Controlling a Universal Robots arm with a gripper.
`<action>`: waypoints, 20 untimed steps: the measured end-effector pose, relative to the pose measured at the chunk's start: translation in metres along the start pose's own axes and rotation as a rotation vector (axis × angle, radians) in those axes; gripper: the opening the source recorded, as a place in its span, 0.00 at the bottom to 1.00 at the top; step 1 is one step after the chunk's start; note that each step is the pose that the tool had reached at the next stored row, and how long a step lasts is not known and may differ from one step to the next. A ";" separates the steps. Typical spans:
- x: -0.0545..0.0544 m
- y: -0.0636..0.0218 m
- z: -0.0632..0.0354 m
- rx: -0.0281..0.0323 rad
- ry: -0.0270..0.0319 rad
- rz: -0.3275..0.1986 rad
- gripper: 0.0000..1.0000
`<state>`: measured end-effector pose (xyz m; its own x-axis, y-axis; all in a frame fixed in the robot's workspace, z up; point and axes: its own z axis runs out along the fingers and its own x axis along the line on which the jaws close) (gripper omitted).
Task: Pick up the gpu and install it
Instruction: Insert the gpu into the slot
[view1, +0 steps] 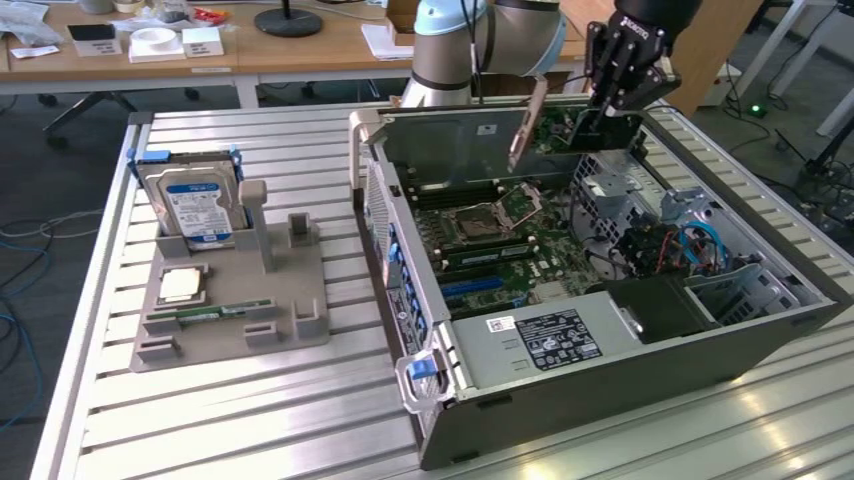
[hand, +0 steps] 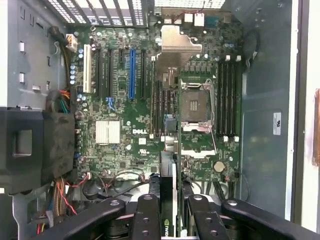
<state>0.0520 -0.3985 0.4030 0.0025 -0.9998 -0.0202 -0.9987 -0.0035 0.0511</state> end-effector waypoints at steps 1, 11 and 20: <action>0.000 0.0000 0.0001 -0.0001 0.0000 -0.003 0.26; 0.000 0.0009 0.0015 0.0187 0.0020 -0.036 0.26; 0.000 0.0128 0.0075 0.0426 0.0029 -0.035 0.26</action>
<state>0.0389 -0.3982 0.3962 0.0373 -0.9991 -0.0183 -0.9993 -0.0375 0.0079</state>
